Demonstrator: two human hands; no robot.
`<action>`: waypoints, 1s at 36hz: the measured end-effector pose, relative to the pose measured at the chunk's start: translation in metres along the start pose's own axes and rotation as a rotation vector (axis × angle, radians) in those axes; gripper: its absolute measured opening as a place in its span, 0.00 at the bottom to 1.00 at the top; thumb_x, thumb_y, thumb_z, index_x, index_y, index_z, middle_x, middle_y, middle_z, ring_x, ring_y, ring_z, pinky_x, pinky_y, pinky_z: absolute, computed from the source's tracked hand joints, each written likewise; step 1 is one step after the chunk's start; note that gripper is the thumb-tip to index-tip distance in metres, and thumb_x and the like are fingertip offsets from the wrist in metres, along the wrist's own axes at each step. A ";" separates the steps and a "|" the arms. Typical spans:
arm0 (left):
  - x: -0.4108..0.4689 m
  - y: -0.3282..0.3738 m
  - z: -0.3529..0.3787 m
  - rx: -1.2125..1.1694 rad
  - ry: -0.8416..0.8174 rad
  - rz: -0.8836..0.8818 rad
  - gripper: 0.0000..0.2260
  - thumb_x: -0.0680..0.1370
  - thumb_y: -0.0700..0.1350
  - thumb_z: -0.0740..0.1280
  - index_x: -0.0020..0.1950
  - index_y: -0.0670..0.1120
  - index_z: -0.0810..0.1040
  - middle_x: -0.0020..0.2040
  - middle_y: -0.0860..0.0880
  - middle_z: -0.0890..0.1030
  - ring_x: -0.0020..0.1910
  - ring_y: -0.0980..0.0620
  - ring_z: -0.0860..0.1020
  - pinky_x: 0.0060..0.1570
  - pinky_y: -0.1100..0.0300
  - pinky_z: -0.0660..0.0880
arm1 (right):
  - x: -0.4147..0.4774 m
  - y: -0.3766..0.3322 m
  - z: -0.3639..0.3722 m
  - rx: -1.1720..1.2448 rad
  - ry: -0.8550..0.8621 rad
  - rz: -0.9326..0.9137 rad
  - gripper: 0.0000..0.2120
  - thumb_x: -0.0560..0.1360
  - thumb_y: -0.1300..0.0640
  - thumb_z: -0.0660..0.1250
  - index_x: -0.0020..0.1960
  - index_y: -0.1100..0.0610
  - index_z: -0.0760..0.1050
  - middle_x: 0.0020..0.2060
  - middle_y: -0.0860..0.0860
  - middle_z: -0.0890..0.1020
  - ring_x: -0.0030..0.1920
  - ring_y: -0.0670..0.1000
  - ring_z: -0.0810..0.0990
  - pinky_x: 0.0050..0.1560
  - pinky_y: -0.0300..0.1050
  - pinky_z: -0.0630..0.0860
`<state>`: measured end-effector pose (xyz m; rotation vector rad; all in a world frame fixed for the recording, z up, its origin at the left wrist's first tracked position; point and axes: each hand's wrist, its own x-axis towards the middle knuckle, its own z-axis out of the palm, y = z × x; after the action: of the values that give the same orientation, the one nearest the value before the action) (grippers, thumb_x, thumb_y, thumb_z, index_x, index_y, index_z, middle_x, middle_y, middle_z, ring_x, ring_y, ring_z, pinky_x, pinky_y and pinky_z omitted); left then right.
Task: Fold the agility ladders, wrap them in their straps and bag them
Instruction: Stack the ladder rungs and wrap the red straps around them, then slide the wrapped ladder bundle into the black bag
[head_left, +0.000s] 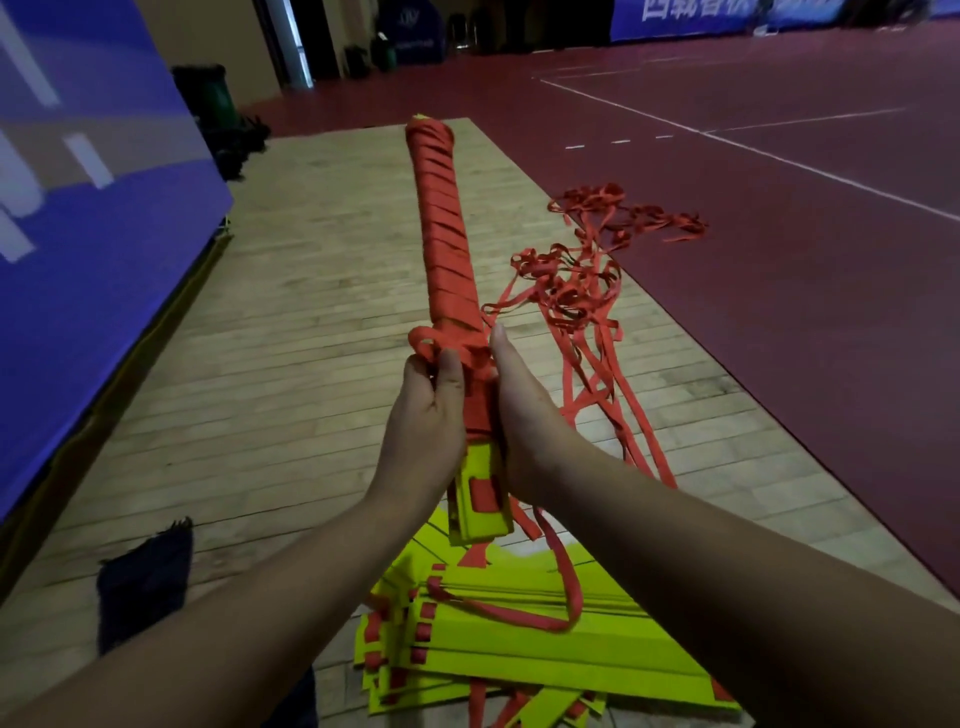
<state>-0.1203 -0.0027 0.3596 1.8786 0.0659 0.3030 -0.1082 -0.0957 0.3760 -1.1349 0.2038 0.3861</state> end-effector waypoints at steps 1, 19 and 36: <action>-0.003 0.001 0.002 0.034 0.011 0.014 0.14 0.83 0.59 0.55 0.62 0.54 0.71 0.53 0.53 0.80 0.50 0.55 0.79 0.45 0.64 0.73 | 0.000 -0.001 0.000 -0.020 -0.002 -0.005 0.30 0.80 0.32 0.54 0.62 0.52 0.82 0.53 0.56 0.87 0.53 0.55 0.86 0.51 0.48 0.82; 0.026 -0.060 -0.151 0.607 -0.339 -0.202 0.09 0.79 0.51 0.68 0.53 0.46 0.80 0.46 0.48 0.82 0.45 0.49 0.79 0.48 0.52 0.77 | 0.066 0.077 0.066 -0.408 0.014 -0.082 0.13 0.83 0.52 0.65 0.48 0.63 0.74 0.29 0.60 0.77 0.20 0.52 0.77 0.19 0.43 0.75; -0.010 -0.345 -0.222 0.815 -0.525 -0.804 0.08 0.78 0.49 0.68 0.49 0.45 0.74 0.47 0.45 0.79 0.40 0.49 0.77 0.35 0.58 0.70 | 0.141 0.266 0.079 -0.678 -0.244 0.227 0.15 0.82 0.53 0.67 0.51 0.67 0.75 0.35 0.69 0.79 0.28 0.59 0.79 0.21 0.47 0.77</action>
<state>-0.1475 0.3135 0.0986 2.4689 0.6426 -0.8892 -0.0879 0.1011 0.1360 -1.7199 -0.0229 0.8296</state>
